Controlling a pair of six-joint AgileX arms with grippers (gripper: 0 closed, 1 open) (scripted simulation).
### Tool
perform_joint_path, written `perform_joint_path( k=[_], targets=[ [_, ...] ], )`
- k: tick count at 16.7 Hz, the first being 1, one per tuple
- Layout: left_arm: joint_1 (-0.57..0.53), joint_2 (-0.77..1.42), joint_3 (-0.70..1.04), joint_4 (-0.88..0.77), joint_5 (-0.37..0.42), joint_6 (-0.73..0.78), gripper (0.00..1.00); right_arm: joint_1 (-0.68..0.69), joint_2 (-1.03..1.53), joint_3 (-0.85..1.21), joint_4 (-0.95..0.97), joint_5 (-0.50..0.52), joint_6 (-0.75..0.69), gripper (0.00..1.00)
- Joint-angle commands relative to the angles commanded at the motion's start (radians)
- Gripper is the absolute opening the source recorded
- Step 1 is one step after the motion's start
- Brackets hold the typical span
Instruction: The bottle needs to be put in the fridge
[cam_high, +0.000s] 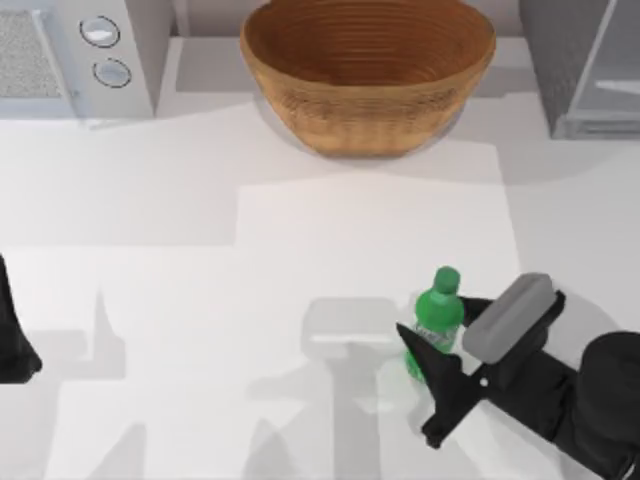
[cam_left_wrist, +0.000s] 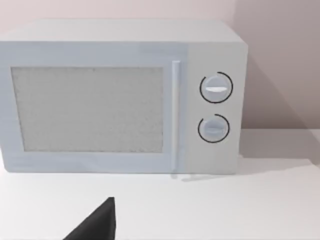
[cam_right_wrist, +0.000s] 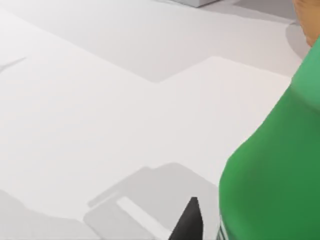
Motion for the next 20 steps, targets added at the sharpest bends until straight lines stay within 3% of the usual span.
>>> perform_joint_path(
  k=[4,5,14,20],
  targets=[
    [0.000,0.000,0.000,0.000,0.000,0.000,1.00,0.000,0.000,0.000,0.000,0.000,0.000,0.03],
    [0.000,0.000,0.000,0.000,0.000,0.000,1.00,0.000,0.000,0.000,0.000,0.000,0.000,0.01],
    [0.000,0.000,0.000,0.000,0.000,0.000,1.00,-0.001,0.000,-0.001,0.000,0.000,0.001,0.01],
    [0.000,0.000,0.000,0.000,0.000,0.000,1.00,-0.084,-0.107,-0.026,-0.090,-0.079,-0.019,0.01]
  ],
)
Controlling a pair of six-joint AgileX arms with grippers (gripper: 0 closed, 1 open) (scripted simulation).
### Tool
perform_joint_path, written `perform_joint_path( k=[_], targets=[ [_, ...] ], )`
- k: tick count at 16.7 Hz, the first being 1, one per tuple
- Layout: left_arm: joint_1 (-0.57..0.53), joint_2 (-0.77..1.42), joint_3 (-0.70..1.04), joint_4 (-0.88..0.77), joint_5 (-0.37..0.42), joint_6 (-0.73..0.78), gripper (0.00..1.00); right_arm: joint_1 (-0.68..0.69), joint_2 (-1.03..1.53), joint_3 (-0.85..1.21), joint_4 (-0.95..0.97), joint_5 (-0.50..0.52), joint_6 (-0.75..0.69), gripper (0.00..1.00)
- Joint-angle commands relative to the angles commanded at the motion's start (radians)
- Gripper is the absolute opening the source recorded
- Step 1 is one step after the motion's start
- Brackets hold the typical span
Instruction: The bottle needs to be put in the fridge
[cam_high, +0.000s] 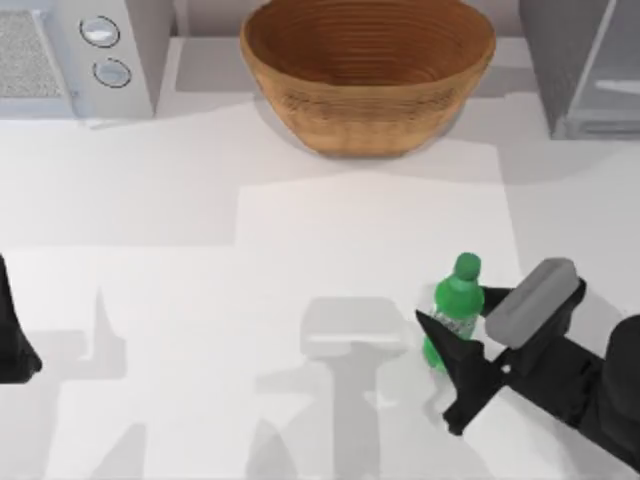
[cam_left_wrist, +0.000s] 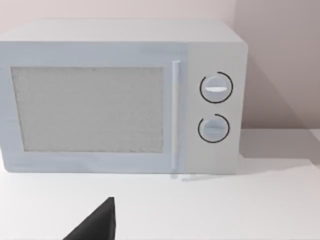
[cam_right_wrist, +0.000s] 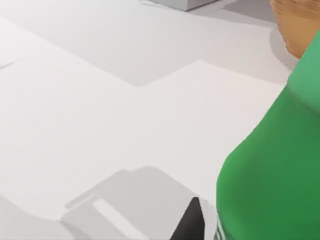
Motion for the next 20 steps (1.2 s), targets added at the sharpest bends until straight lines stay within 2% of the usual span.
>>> perform_joint_path(
  k=[20],
  targets=[
    [0.000,0.000,0.000,0.000,0.000,0.000,1.00,-0.330,-0.407,-0.095,-0.337,-0.328,-0.072,0.01]
  ],
)
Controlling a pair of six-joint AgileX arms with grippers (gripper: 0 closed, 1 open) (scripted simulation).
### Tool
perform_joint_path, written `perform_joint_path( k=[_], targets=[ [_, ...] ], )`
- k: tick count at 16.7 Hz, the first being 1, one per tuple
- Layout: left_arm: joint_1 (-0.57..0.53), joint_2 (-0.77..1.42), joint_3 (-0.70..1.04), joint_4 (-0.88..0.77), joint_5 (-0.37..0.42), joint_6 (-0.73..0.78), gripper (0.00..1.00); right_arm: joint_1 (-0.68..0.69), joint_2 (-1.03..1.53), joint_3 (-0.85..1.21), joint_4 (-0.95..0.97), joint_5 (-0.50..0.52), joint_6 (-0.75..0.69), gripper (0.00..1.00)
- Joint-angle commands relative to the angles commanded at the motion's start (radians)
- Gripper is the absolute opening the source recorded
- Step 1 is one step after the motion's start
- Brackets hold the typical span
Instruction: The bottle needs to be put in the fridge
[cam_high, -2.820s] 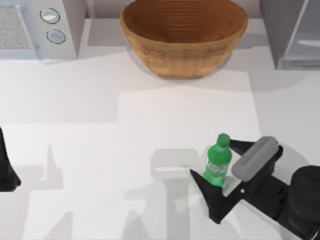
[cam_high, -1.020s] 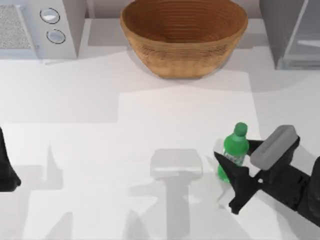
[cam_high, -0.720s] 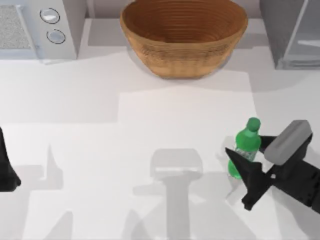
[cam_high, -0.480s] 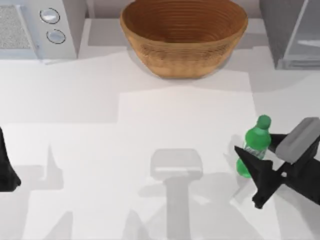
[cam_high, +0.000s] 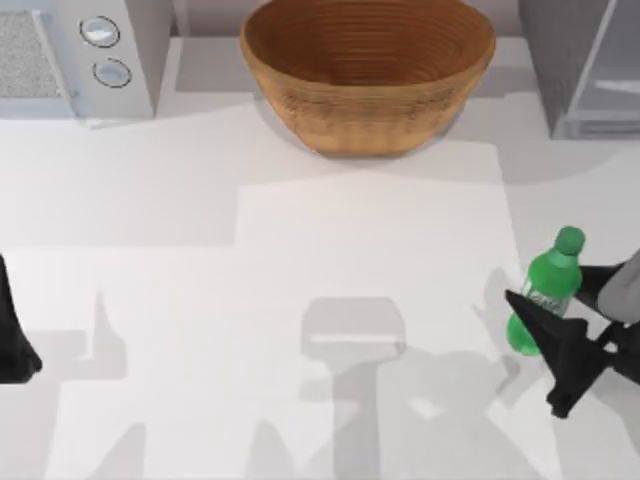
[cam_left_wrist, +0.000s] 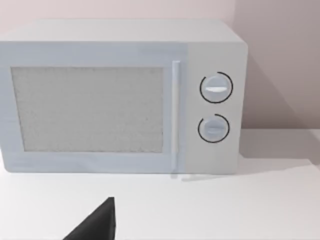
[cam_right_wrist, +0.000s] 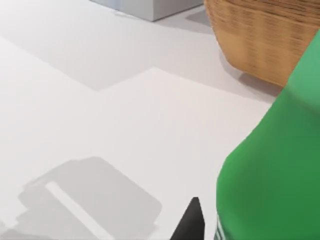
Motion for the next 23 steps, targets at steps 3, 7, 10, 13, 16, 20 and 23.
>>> perform_joint_path(
  k=[3,7,10,13,16,20,23],
  targets=[
    [0.000,0.000,0.000,0.000,0.000,0.000,1.00,-0.057,-0.068,-0.014,-0.052,-0.062,-0.014,0.01],
    [0.000,0.000,0.000,0.000,0.000,0.000,1.00,-0.074,-0.086,-0.019,-0.068,-0.078,-0.019,0.01],
    [0.000,0.000,0.000,0.000,0.000,0.000,1.00,-0.070,-0.081,-0.016,-0.067,-0.076,-0.017,0.01],
    [0.000,0.000,0.000,0.000,0.000,0.000,1.00,-0.078,-0.130,-0.014,-0.102,-0.054,-0.009,0.01],
    [0.000,0.000,0.000,0.000,0.000,0.000,1.00,-0.092,-0.247,-0.022,-0.193,-0.006,0.004,0.01],
    [0.000,0.000,0.000,0.000,0.000,0.000,1.00,-0.107,-0.420,-0.042,-0.339,0.061,0.021,0.01],
    [0.000,0.000,0.000,0.000,0.000,0.000,1.00,-0.117,-0.535,-0.053,-0.436,0.108,0.029,0.01]
  ],
)
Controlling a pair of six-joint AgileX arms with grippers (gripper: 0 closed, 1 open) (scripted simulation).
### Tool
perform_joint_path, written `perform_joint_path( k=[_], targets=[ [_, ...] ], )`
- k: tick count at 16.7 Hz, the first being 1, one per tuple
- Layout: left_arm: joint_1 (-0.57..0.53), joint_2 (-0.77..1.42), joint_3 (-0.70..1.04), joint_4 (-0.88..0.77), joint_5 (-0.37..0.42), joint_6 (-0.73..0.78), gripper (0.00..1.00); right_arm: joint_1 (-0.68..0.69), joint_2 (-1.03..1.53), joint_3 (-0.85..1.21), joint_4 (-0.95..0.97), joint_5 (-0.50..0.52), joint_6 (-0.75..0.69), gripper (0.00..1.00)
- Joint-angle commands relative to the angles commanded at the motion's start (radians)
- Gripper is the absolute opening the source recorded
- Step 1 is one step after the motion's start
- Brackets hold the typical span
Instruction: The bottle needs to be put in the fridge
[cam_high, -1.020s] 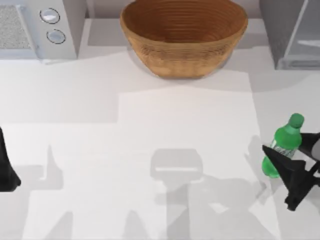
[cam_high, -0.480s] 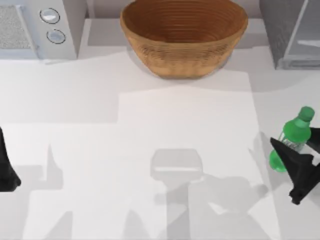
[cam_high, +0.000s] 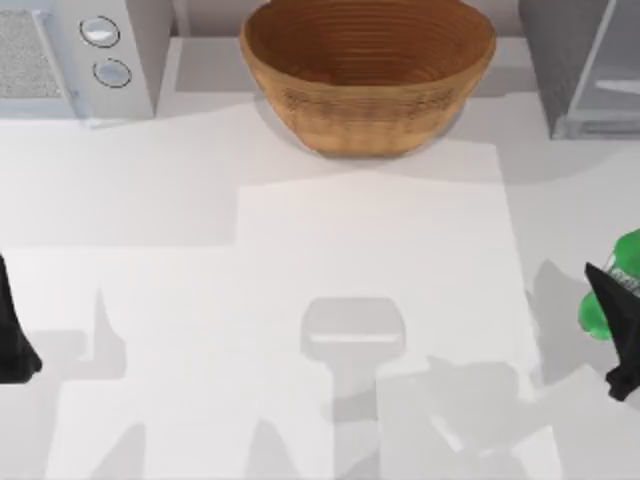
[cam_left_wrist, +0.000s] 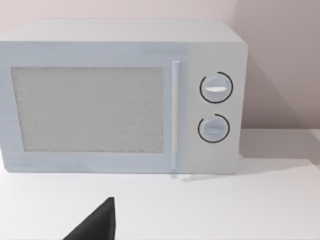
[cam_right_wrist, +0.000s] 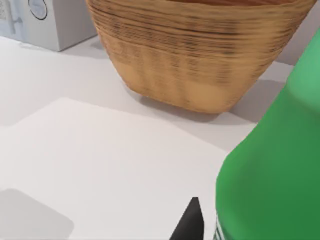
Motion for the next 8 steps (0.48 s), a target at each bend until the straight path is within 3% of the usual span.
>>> perform_joint_path(
  k=[8],
  targets=[
    [0.000,0.000,0.000,0.000,0.000,0.000,1.00,-0.045,-0.340,-0.009,-0.244,0.144,0.009,0.01]
  ],
)
